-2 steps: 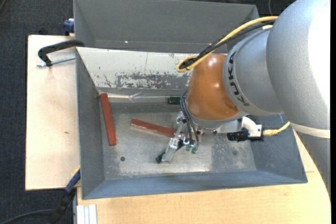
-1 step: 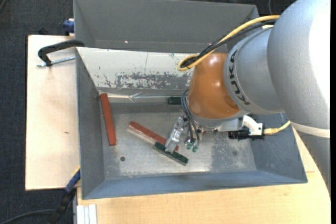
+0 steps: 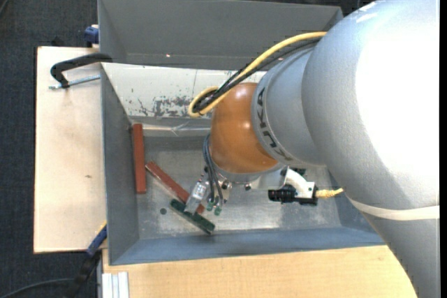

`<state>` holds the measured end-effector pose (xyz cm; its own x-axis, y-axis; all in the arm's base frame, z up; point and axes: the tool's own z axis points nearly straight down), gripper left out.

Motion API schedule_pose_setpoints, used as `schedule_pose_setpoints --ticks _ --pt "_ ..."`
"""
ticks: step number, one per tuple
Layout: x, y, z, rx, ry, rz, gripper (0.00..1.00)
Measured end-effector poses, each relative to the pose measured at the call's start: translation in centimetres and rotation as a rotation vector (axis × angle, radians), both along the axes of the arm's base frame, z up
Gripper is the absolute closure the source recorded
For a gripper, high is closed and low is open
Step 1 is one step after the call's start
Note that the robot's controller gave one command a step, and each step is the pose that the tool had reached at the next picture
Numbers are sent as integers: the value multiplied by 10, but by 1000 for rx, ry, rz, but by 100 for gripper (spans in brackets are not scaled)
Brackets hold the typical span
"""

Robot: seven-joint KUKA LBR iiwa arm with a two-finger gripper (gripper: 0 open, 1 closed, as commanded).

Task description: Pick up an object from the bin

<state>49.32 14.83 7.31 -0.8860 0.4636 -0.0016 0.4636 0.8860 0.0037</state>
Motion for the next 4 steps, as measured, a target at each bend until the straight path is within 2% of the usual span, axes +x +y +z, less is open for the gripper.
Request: schedule_pose_setpoints --ticks 1,2,3,4 --pt "36 29 128 3 -9 11 100" --pt "33 28 124 -2 1 9 0" --pt "11 65 -3 -2 4 251 0" --pt "27 25 -2 -4 0 641 0"
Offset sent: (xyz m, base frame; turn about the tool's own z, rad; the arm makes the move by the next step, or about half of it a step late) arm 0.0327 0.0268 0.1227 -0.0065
